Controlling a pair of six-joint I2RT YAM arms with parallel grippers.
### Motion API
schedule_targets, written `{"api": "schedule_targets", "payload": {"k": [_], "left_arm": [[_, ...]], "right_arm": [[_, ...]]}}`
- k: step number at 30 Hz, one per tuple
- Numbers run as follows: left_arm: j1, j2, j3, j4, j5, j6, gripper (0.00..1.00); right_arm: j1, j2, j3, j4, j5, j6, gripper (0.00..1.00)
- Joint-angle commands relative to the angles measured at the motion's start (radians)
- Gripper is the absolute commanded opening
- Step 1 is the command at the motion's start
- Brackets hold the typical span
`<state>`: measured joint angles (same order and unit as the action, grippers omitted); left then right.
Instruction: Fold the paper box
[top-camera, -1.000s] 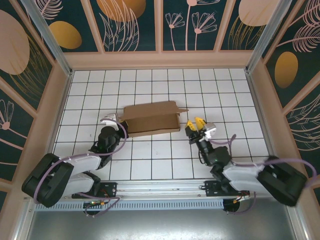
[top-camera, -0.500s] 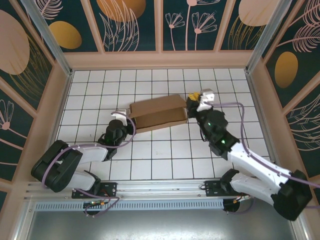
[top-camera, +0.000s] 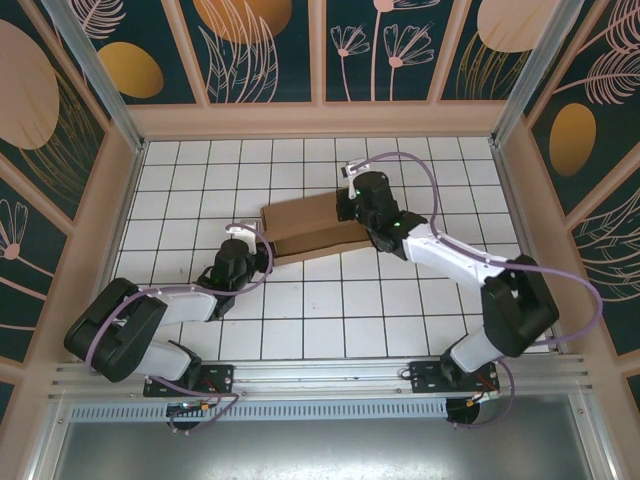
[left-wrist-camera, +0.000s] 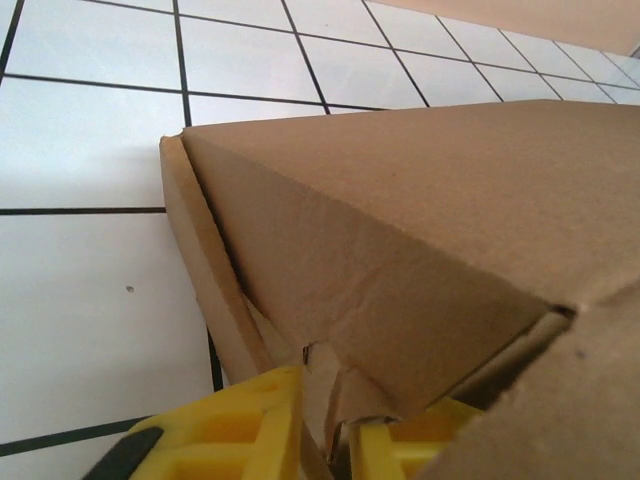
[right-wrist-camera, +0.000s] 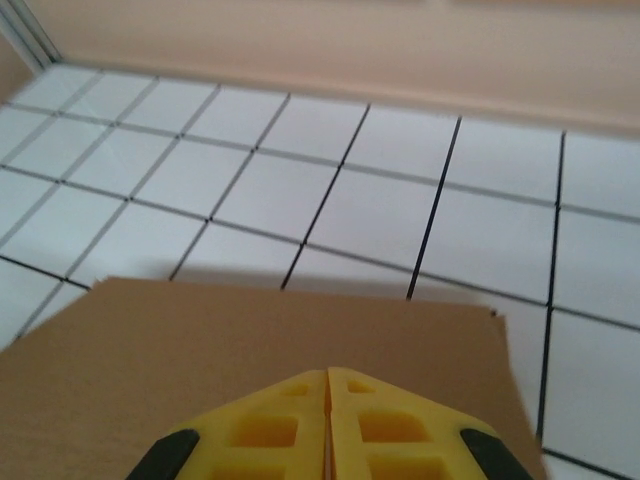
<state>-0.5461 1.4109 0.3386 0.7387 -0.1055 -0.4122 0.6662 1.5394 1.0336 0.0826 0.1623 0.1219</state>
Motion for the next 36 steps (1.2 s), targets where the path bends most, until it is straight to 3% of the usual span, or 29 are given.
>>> {"api": "schedule_targets", "payload": {"k": [1, 5, 11, 13, 18, 21, 26, 31, 36], "left_arm": [[-0.006, -0.060, -0.024, 0.015, 0.044, -0.046, 0.31], [-0.006, -0.151, -0.086, 0.020, 0.067, -0.104, 0.39], [-0.005, -0.350, -0.186, -0.072, 0.042, -0.202, 0.39], [-0.005, -0.445, -0.219, -0.139, -0.035, -0.274, 0.38], [-0.006, -0.619, -0.195, -0.326, -0.212, -0.340, 0.32], [-0.005, -0.586, -0.071, -0.467, -0.305, -0.318, 0.34], [-0.003, -0.431, 0.111, -0.513, -0.302, -0.284, 0.37], [-0.003, -0.255, 0.287, -0.546, -0.182, -0.217, 0.36], [-0.002, -0.154, 0.375, -0.598, -0.144, -0.232, 0.37]], "right_arm": [[-0.007, 0.038, 0.005, -0.075, -0.028, 0.058, 0.10], [-0.014, 0.089, -0.009, -0.088, -0.039, 0.075, 0.13], [-0.014, 0.103, -0.050, -0.065, -0.031, 0.097, 0.17], [-0.014, 0.091, -0.077, -0.033, -0.038, 0.097, 0.22], [-0.016, 0.100, -0.055, -0.081, 0.026, 0.130, 0.21], [-0.014, 0.084, -0.095, -0.052, 0.013, 0.073, 0.00], [-0.035, 0.085, -0.134, -0.032, -0.084, 0.061, 0.00], [-0.034, 0.101, -0.113, -0.081, -0.101, 0.053, 0.00], [-0.038, 0.037, -0.085, -0.113, -0.055, 0.048, 0.29]]}}
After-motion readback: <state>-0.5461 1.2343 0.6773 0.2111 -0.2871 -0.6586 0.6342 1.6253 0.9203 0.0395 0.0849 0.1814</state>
